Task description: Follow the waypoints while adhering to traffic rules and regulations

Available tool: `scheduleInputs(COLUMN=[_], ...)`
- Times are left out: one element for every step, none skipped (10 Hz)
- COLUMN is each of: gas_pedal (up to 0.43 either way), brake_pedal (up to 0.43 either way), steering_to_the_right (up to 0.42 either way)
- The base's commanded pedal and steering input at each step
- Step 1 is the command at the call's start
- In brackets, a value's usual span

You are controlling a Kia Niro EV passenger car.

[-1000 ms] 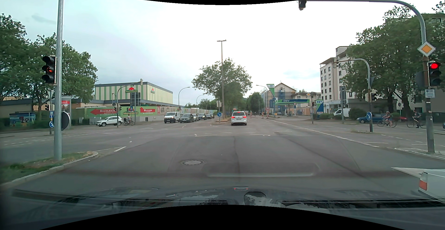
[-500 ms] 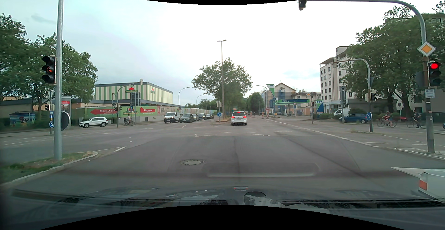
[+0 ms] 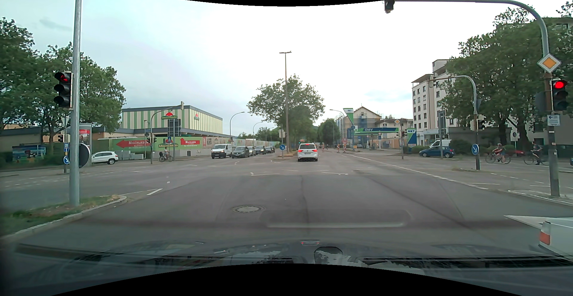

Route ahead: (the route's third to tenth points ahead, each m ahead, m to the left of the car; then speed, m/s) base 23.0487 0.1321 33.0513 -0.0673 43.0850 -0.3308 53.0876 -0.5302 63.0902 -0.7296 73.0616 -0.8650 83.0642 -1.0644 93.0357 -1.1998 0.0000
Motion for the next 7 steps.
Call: scheduleInputs(gas_pedal=[0.000, 0.000, 0.000, 0.000, 0.000, 0.000, 0.000], brake_pedal=[0.262, 0.262, 0.262, 0.262, 0.262, 0.262, 0.262], steering_to_the_right=[0.001, 0.002, 0.002, 0.002, 0.002, 0.002, 0.002])
